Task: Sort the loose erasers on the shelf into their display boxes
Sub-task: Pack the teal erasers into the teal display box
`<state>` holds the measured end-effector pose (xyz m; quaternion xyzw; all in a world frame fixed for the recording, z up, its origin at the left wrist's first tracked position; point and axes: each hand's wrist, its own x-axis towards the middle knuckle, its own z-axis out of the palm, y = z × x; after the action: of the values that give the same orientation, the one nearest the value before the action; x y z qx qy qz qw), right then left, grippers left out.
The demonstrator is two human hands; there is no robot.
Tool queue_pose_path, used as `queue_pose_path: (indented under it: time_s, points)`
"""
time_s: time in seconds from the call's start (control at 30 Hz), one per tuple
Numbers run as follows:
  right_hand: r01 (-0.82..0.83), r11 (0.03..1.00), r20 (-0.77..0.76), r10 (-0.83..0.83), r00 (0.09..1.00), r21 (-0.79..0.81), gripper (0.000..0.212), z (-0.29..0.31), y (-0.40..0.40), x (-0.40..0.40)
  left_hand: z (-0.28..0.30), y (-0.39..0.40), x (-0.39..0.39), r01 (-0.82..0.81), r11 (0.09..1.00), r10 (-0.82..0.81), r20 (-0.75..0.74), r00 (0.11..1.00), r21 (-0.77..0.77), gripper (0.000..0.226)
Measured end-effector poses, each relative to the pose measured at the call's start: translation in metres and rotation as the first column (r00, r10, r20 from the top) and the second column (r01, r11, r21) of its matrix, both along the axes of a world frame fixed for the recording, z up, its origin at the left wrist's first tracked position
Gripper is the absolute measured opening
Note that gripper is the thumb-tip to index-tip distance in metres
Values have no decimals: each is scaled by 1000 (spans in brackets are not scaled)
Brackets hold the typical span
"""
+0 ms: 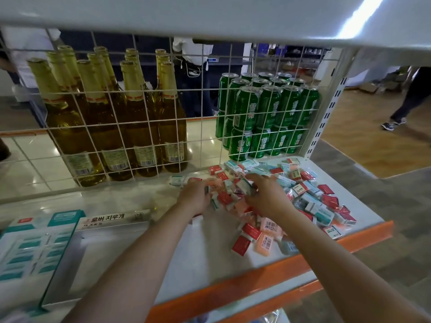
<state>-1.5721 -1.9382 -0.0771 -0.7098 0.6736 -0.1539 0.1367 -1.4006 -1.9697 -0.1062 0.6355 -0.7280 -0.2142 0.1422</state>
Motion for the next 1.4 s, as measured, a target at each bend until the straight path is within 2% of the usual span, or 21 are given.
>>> queue_pose_path:
  time_s: [0.1, 0.2, 0.3, 0.47, 0.6, 0.7, 0.77, 0.9, 1.07, 1.17, 1.4]
  points:
    - [-24, 1000, 14, 24, 1000, 12, 61, 1, 1, -2, 5, -1, 0, -39, 998, 40, -23, 999, 58, 36]
    - [-42, 999, 24, 42, 999, -3, 54, 3, 2, 0, 8, 2, 1, -28, 999, 28, 0, 1000, 39, 31]
    - [0, 1000, 117, 3, 993, -23, 42, 5, 2, 4, 7, 7, 3, -12, 1000, 12, 42, 999, 17, 28]
    - [89, 993, 298, -64, 952, -73, 24, 6, 2, 9, 9, 9, 8, -92, 996, 93, 71, 993, -10, 31]
    - [124, 992, 280, -109, 954, -35, 25, 8, 8, 9, 15, 8, 17, -115, 993, 115, 36, 993, -12, 32]
    - [149, 989, 246, -142, 959, -11, 29, 8, 13, 5, 16, 8, 25, -123, 992, 123, 13, 992, 6, 20]
    - [157, 988, 235, -155, 960, 7, 32, 7, 16, 2, 18, 10, 31, -136, 991, 135, 33, 990, 16, 15]
    - [170, 985, 279, -174, 945, 37, 40, 5, 21, 1, 21, 13, 38, -125, 992, 121, 96, 988, 33, 20]
    - [166, 986, 233, -167, 958, 24, 30, 4, 27, 0, 19, 17, 42, -170, 982, 176, -73, 982, 77, 9]
    - [163, 986, 248, -165, 955, 29, 29, 4, 31, 0, 17, 22, 44, -176, 983, 181, -95, 979, 52, 3]
    - [125, 992, 286, -126, 950, 22, 33, 4, 37, 12, 5, 33, 60, -133, 988, 143, -148, 978, 81, 27]
